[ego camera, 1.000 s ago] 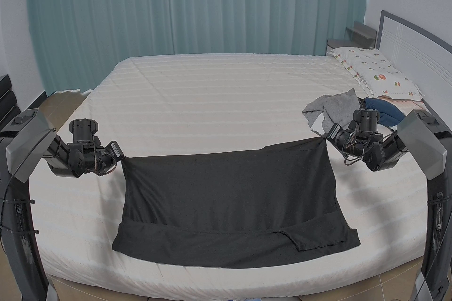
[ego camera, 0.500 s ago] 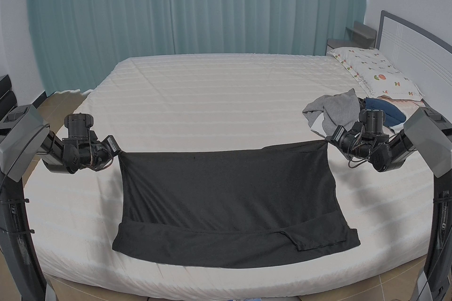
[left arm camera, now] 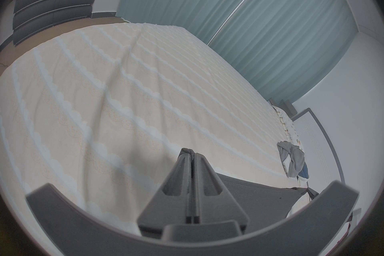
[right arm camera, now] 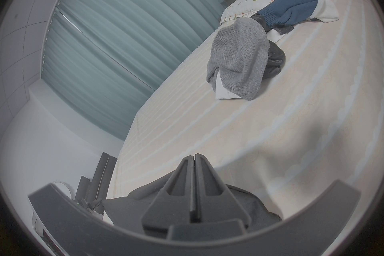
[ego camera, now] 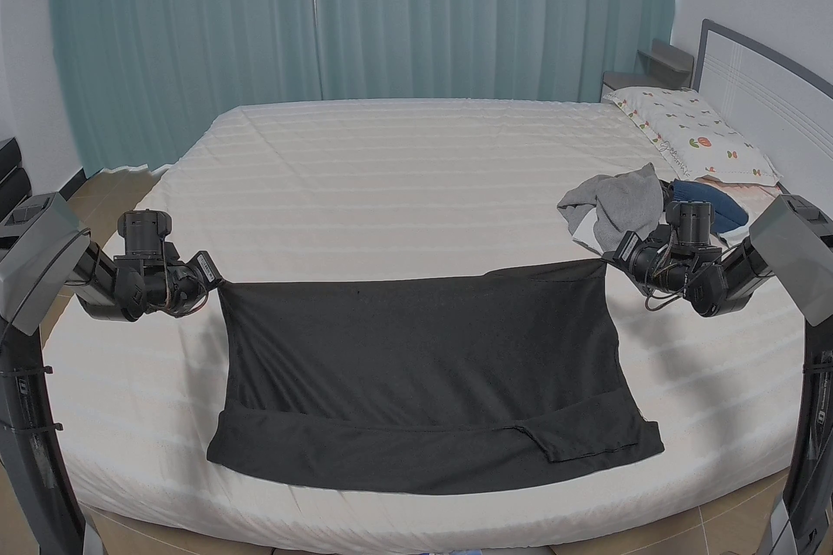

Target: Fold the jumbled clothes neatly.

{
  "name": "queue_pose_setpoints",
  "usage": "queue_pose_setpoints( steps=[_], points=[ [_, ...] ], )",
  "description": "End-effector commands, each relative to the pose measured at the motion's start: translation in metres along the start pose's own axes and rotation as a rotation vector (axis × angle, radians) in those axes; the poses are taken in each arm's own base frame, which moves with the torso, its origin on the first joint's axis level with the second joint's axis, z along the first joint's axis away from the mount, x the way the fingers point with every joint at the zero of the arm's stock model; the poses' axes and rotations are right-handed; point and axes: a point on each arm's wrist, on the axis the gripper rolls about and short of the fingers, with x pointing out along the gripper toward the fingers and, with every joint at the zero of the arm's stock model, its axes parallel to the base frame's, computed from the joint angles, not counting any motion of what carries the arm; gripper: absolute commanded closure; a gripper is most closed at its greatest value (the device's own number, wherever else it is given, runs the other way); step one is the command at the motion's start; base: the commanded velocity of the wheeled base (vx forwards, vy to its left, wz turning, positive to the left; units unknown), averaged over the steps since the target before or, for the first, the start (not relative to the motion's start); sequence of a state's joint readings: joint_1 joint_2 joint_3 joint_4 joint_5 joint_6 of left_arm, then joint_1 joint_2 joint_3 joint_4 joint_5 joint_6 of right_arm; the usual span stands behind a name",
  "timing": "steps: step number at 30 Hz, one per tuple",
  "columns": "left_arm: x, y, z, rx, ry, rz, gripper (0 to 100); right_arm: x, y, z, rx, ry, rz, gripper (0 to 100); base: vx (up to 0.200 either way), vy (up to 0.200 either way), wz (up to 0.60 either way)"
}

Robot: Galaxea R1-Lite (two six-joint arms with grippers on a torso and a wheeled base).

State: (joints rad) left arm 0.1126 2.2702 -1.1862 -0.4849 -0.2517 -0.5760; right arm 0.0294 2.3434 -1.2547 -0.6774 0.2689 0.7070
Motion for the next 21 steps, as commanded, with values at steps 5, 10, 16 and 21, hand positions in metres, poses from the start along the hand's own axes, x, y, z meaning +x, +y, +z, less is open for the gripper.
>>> queue_pose_setpoints(
  steps=[5, 10, 16, 21],
  points=[
    [-0.013, 0.003, -0.008, 0.075, 0.037, -0.003, 100, -0.016, 0.002, -0.004, 0.008, 0.061, 0.01, 100, 0.0, 0.0, 0.0],
    [-0.023, 0.003, -0.013, 0.105, 0.057, -0.004, 100, -0.026, -0.003, -0.012, -0.036, 0.107, -0.024, 100, 0.0, 0.0, 0.0],
    [-0.032, 0.008, -0.023, 0.158, 0.087, 0.014, 100, -0.039, -0.015, -0.032, -0.111, 0.181, -0.06, 100, 0.0, 0.0, 0.0],
    [-0.041, 0.013, -0.033, 0.202, 0.119, 0.028, 100, -0.05, -0.02, -0.039, -0.141, 0.209, -0.077, 100, 0.0, 0.0, 0.0]
  ],
)
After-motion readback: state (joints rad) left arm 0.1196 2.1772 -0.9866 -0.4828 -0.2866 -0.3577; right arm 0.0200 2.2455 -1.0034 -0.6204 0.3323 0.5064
